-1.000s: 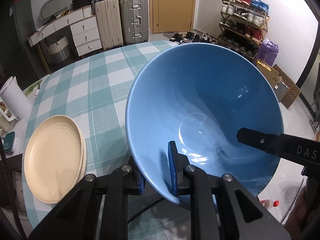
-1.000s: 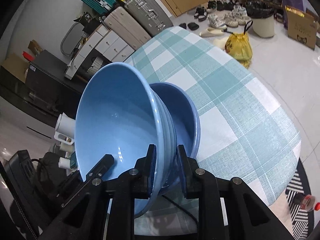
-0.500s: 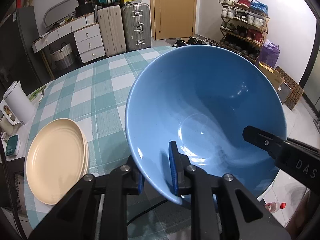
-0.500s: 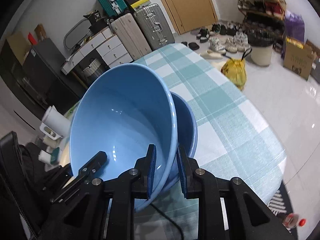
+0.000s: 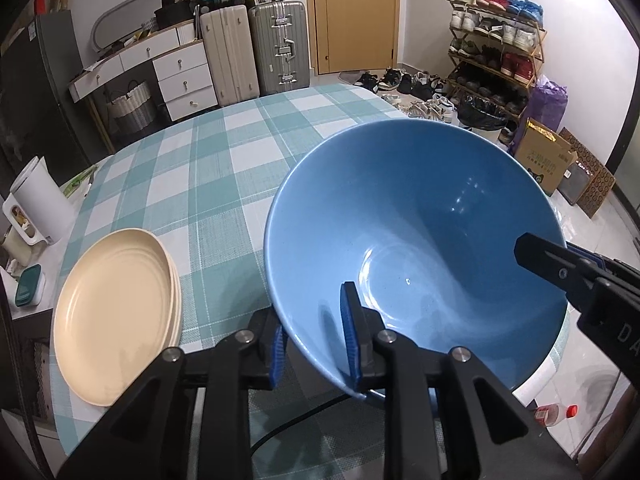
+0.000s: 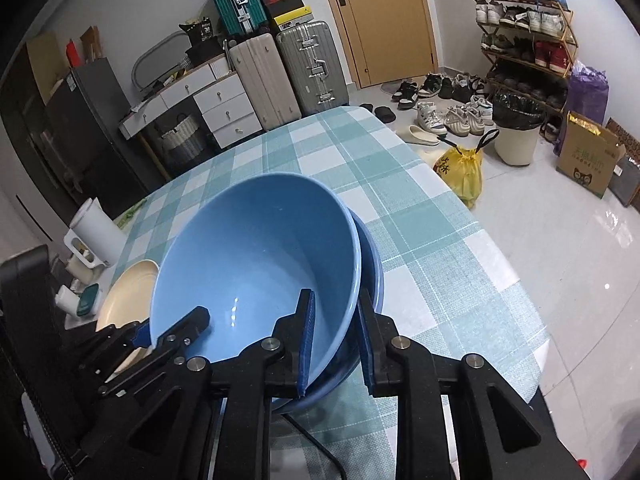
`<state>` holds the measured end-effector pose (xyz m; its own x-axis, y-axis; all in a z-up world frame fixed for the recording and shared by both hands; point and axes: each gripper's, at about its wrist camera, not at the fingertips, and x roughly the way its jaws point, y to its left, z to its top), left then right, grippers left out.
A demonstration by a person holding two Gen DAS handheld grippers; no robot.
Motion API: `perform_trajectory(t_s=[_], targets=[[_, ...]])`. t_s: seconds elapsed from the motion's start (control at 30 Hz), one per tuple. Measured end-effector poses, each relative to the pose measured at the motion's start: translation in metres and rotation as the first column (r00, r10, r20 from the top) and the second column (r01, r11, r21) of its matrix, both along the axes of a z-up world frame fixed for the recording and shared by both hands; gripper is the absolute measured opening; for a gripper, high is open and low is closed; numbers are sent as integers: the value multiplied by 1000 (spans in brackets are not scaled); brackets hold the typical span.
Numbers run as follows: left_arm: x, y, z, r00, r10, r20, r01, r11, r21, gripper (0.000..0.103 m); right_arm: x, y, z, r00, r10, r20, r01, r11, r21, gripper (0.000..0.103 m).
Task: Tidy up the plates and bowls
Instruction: 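Lower the light blue bowl into the nested blue bowls, then open both tools and withdraw them from the bowl stack rim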
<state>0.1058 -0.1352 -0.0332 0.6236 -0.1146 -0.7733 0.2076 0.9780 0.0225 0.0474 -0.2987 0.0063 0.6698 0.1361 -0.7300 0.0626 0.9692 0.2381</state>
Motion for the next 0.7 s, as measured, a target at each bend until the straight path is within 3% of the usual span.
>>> perform_trajectory(t_s=[0.43,0.7], targets=[[4,2,-10,999,17,-30,-18,1000,-25,28,-1,-5,4,999,40,14,-40,999,24,21],[5,-4,-21,999,9,-47,-9,1000,-3,30,-4,2,5,998,52,35,-49,996,-68,21]])
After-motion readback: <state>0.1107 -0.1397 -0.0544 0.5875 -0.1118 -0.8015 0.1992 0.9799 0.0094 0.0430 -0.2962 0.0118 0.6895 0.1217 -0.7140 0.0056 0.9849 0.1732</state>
